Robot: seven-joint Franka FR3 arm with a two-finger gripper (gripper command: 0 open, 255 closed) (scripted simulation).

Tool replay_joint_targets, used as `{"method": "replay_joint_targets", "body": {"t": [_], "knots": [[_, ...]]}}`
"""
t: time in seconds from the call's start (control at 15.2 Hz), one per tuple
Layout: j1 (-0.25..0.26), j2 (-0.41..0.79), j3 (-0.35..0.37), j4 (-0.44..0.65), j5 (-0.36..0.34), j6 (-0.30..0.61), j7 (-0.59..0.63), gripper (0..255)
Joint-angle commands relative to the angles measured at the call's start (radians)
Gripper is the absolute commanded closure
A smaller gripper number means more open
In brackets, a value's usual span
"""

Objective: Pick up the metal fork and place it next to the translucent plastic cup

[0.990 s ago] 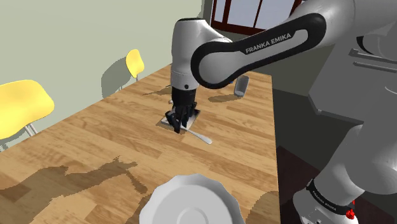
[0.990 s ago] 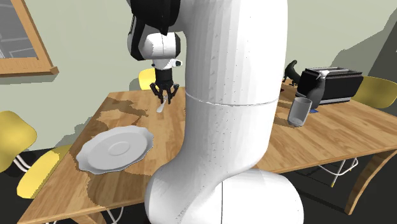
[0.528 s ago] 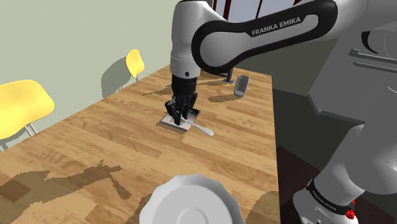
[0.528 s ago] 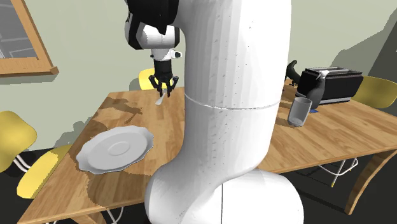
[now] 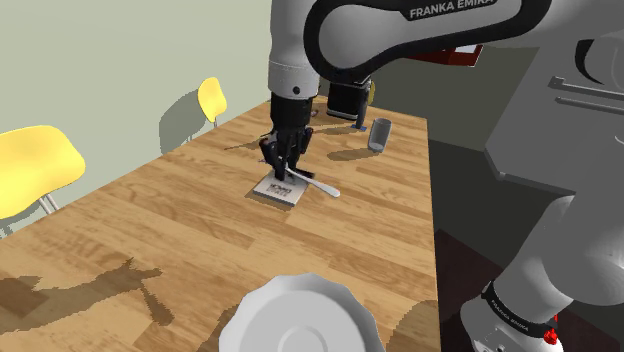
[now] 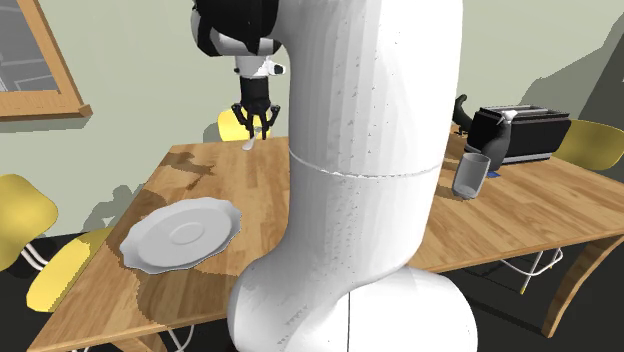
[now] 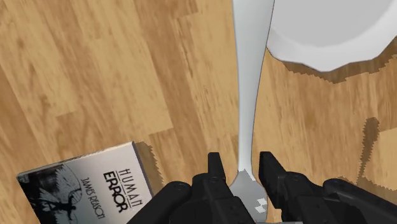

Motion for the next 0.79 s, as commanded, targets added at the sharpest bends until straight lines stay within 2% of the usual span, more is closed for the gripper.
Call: {"method": "replay_joint_targets", "body": {"t": [0.0, 0.33, 0.73], "knots": [[0.0, -0.003, 0.0, 0.014, 0.001, -0.017, 0.0, 255], [-0.063, -0.106, -0.061, -0.098, 0.048, -0.004, -0.137, 255], [-0.126, -0.193, -0.146, -0.192, 0.072, -0.002, -0.297, 255]]}}
